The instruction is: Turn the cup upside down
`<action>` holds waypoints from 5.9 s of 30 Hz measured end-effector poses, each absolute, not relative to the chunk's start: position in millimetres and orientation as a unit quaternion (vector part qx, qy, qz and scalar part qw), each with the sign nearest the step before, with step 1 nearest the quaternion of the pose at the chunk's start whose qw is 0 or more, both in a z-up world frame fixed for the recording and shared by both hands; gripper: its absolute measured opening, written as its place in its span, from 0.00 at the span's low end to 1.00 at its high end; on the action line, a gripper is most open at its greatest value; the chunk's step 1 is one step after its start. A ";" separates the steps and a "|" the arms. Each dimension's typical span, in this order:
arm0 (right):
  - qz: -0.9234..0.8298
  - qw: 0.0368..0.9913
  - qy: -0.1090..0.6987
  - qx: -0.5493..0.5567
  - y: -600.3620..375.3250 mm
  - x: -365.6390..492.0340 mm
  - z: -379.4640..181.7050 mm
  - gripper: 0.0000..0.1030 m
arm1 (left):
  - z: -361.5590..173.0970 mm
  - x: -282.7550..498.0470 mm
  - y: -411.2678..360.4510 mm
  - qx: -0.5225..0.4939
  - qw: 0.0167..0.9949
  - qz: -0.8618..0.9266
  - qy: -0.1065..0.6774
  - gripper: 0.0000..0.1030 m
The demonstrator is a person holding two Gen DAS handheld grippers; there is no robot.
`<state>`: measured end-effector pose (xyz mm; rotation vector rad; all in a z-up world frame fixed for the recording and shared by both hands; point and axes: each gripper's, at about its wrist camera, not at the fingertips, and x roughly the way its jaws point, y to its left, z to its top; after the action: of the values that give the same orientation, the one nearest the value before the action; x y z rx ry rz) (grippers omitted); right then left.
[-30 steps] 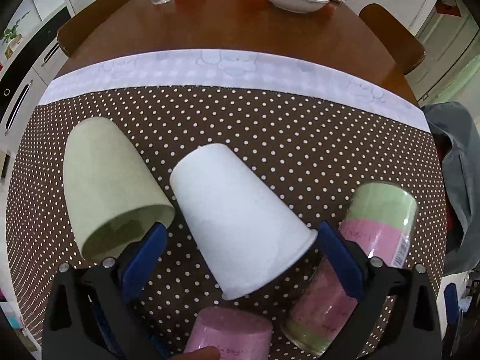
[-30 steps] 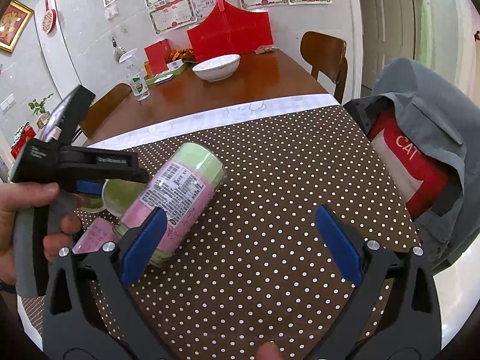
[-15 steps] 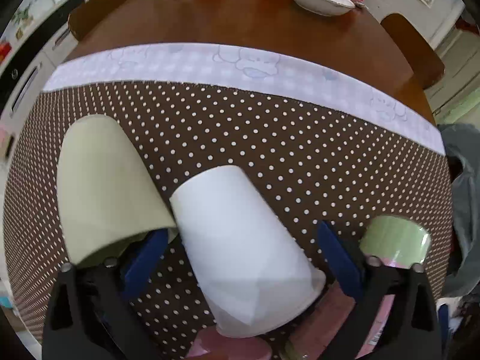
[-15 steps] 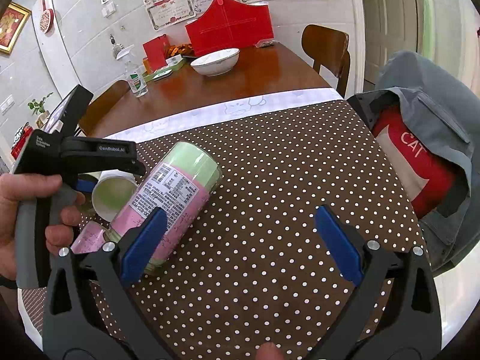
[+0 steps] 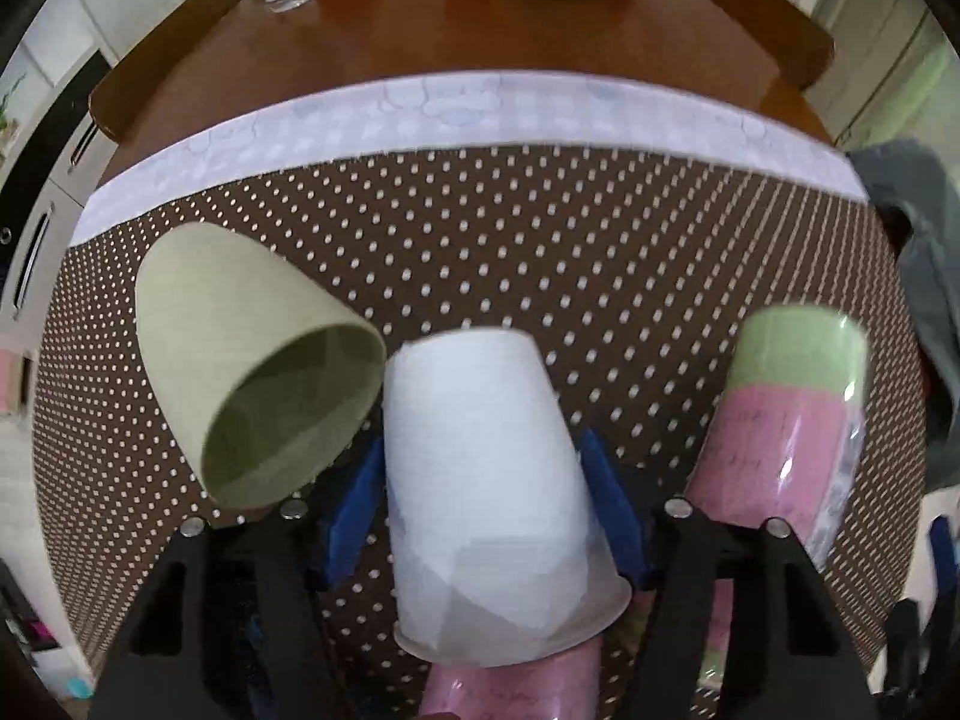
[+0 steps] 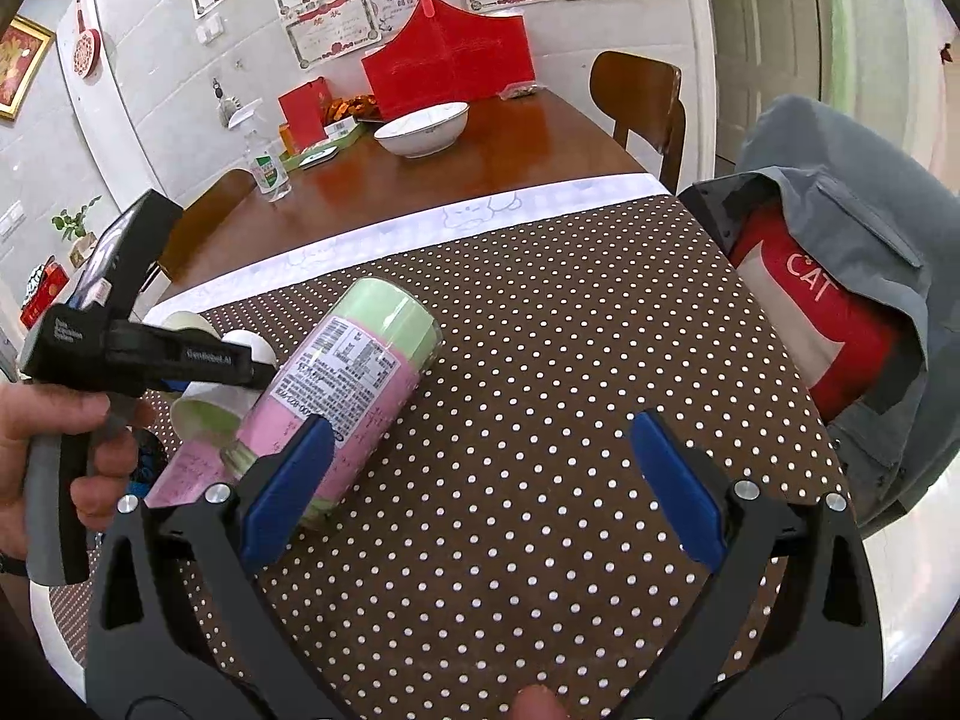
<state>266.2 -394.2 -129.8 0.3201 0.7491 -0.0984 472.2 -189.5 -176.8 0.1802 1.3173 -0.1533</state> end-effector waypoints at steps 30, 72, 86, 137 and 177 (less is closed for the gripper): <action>-0.069 0.933 0.323 0.143 -352.1 188.4 -76.6 0.94 | -72.4 338.3 -137.4 0.064 0.826 -0.199 0.523 0.63; -0.048 0.947 0.300 0.109 -264.0 92.3 -77.5 0.94 | -92.4 176.3 -66.0 0.088 0.930 -0.139 0.329 0.87; 0.000 0.952 0.291 0.093 -222.0 98.7 -49.9 0.94 | -60.9 127.7 -6.3 0.061 0.962 -0.088 0.250 0.89; 0.058 0.775 0.616 0.131 -177.4 255.0 -142.9 0.81 | -101.3 149.2 74.8 0.030 0.970 -0.017 0.243 0.89; 0.005 0.975 0.221 -0.008 -134.6 156.6 -117.1 0.58 | -86.6 123.6 73.9 0.023 0.972 -0.004 0.234 0.89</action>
<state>156.6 -134.6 -117.1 -0.0167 0.4455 0.0104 123.6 73.9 -86.6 0.0474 0.4733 -0.0081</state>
